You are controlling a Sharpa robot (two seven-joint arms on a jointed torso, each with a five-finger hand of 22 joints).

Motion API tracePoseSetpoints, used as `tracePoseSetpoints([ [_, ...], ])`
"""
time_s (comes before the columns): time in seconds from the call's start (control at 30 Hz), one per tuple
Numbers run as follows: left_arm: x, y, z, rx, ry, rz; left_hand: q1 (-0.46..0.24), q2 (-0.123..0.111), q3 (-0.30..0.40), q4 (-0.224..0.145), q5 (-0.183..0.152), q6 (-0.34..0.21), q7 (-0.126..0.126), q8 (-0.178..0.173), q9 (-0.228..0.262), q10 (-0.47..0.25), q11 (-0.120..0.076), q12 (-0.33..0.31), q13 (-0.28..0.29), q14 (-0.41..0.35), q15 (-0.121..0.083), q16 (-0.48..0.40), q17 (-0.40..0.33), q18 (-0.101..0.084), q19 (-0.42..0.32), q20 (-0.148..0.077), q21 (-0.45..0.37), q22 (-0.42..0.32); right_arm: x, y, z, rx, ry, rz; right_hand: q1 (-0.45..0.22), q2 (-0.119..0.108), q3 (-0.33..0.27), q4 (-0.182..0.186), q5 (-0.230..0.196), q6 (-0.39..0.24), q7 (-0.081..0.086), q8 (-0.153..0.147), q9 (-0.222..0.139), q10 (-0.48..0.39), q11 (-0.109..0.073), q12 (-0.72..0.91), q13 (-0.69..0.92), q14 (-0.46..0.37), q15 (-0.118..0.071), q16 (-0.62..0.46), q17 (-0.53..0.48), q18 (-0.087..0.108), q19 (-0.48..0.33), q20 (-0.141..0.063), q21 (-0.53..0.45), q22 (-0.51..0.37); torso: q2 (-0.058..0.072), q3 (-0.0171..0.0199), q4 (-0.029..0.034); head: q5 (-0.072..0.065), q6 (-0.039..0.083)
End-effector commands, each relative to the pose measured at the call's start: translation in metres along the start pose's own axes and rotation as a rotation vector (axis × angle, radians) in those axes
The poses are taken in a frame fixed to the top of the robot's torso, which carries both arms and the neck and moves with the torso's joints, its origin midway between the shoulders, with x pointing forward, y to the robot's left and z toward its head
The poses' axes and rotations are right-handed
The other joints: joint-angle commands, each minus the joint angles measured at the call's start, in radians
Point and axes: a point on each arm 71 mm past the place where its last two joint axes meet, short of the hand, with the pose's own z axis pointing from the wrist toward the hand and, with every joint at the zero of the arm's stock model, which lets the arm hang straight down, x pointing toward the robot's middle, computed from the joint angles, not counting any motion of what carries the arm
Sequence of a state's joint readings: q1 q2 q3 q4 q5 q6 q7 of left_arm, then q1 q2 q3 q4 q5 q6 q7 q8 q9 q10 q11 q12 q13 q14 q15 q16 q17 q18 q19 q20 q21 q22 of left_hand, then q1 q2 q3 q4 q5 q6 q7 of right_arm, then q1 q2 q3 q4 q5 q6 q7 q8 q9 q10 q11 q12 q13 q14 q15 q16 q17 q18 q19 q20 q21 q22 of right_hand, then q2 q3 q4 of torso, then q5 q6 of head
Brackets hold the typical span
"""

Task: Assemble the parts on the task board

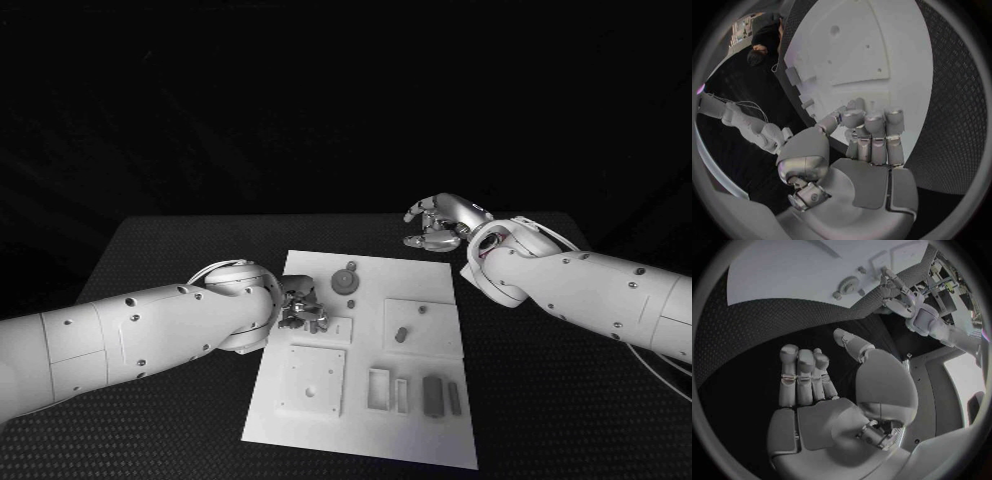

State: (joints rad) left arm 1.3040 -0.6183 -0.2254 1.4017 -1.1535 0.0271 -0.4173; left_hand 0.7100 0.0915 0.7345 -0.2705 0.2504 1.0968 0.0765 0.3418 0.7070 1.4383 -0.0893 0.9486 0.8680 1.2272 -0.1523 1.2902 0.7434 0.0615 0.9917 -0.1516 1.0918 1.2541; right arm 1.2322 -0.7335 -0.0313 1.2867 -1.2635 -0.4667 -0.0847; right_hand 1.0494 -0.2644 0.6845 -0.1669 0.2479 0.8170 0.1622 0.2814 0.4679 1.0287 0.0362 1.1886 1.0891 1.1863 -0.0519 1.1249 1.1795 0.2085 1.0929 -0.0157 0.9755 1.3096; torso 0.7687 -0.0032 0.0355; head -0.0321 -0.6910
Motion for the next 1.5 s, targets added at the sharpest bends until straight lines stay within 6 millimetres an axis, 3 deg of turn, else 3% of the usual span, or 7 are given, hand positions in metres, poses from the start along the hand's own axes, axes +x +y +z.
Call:
tracePoseSetpoints([
  [0.03,0.0025,-0.0033,0.0008,0.010,0.021,0.016,-0.006,-0.003,0.013,-0.004,-0.003,0.108,-0.081,0.003,0.001,-0.021,-0.027,0.006,-0.002,0.043,-0.061,0.007,-0.002,0.012,0.006,-0.117,0.006,0.001,0.0012,0.0018,0.0004,-0.011,0.013,0.000,0.007,0.001,-0.002,0.002,0.004,0.014,0.006,0.003,-0.001,-0.152,0.021,0.007,-0.002,-0.009,0.001,0.005,-0.002,0.053,-0.003,0.003,-0.007,0.015,0.001,0.0002,0.0004,0.000,0.001],
  [0.5,0.0057,-0.0087,0.0019,0.021,0.045,0.032,-0.007,-0.013,0.017,0.002,0.006,0.127,-0.087,0.012,0.008,-0.020,-0.032,0.007,-0.009,0.042,-0.060,0.013,-0.008,0.012,0.006,-0.117,0.006,0.002,0.0017,0.0020,0.0007,-0.011,0.018,0.000,0.008,0.001,-0.002,0.002,0.009,0.014,0.006,0.003,-0.002,-0.153,0.021,0.008,-0.004,-0.009,0.001,0.006,-0.002,0.053,-0.003,0.004,-0.007,0.015,0.000,0.0009,-0.0002,0.000,-0.001],
  [0.7,0.0059,-0.0102,0.0018,0.027,0.044,0.032,-0.005,-0.019,0.023,-0.004,0.117,0.143,-0.094,0.036,0.010,-0.014,-0.039,0.006,-0.030,0.040,-0.048,0.024,-0.015,0.010,-0.001,-0.116,0.003,0.005,0.0018,0.0018,0.0008,-0.010,0.019,-0.001,0.008,0.001,-0.001,0.001,0.010,0.014,0.006,0.003,-0.003,-0.153,0.021,0.008,-0.004,-0.010,0.001,0.006,-0.003,0.053,-0.003,0.004,-0.007,0.015,0.000,0.0010,-0.0007,0.001,-0.003],
  [0.9,0.0049,-0.0091,0.0020,0.023,0.035,0.030,-0.009,-0.011,0.022,-0.010,0.158,0.146,-0.098,0.052,0.011,-0.012,-0.042,0.014,-0.040,0.041,-0.044,0.035,-0.020,0.009,-0.001,-0.115,0.003,0.007,0.0022,0.0017,0.0012,-0.009,0.022,-0.001,0.008,0.002,-0.001,0.001,0.012,0.014,0.006,0.003,-0.003,-0.153,0.021,0.009,-0.005,-0.010,0.001,0.006,-0.003,0.053,-0.003,0.004,-0.007,0.015,0.000,0.0016,0.0003,0.001,-0.004],
  [1.5,0.0015,-0.0034,0.0013,0.012,-0.007,0.016,-0.018,0.005,0.021,-0.011,0.170,0.146,-0.100,0.062,0.011,-0.013,-0.045,0.023,-0.045,0.043,-0.041,0.042,-0.023,0.008,-0.001,-0.115,0.005,0.010,0.0029,0.0023,0.0019,-0.011,0.023,0.000,0.009,0.004,-0.001,0.000,0.014,0.014,0.006,0.003,-0.004,-0.154,0.021,0.010,-0.007,-0.010,0.001,0.006,-0.003,0.053,-0.004,0.004,-0.007,0.016,0.000,0.0002,0.0010,0.002,-0.001],
])
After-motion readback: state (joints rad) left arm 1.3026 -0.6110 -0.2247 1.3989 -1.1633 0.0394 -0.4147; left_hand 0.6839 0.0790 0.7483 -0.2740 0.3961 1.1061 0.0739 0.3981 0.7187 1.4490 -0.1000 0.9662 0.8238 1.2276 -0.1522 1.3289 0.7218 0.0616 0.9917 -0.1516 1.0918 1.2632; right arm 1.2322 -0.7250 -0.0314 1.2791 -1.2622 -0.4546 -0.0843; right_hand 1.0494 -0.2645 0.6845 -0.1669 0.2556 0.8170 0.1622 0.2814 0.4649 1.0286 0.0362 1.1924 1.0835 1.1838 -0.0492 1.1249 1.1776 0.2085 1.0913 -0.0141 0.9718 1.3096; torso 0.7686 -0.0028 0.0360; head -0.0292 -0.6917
